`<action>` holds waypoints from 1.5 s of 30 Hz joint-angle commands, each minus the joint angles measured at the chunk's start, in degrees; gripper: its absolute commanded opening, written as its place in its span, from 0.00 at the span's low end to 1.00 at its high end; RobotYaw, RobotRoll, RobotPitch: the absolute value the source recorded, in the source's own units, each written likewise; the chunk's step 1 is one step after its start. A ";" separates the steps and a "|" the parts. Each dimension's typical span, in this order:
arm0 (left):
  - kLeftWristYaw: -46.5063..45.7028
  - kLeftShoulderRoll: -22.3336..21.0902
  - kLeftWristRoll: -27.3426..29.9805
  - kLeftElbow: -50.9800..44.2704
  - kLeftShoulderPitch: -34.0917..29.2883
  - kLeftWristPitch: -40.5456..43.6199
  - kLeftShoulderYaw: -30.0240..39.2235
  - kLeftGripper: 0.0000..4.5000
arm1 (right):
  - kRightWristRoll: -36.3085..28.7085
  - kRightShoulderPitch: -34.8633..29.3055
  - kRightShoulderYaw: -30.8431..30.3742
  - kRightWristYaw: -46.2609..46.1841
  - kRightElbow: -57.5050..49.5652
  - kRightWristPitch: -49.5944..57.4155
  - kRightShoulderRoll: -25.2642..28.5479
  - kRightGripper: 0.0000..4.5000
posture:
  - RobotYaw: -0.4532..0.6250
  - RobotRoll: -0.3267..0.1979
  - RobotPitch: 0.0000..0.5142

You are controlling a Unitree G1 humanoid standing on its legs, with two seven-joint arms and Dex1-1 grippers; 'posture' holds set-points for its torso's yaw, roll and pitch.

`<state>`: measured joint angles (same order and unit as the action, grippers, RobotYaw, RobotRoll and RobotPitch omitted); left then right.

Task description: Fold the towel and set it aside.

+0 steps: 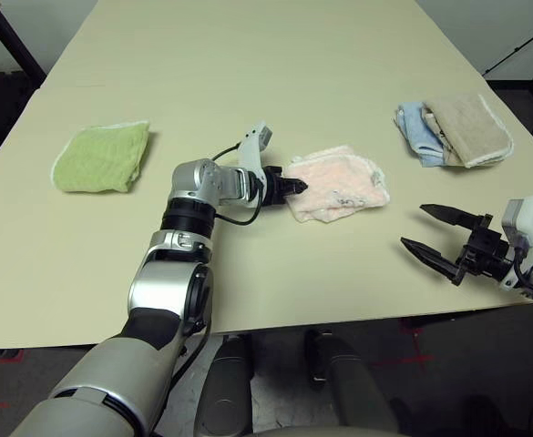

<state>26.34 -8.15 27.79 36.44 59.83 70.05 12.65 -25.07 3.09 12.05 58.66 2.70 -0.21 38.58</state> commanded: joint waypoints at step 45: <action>-23.65 -12.89 4.59 -11.78 -1.39 -21.98 23.35 0.01 | 2.38 5.61 -1.95 5.37 8.08 -2.09 -0.33 1.00 | 0.54 0.62 0.35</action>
<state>4.01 -21.19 31.17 25.46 58.20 49.14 35.03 -22.97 8.82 10.42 63.49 9.69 -1.66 38.39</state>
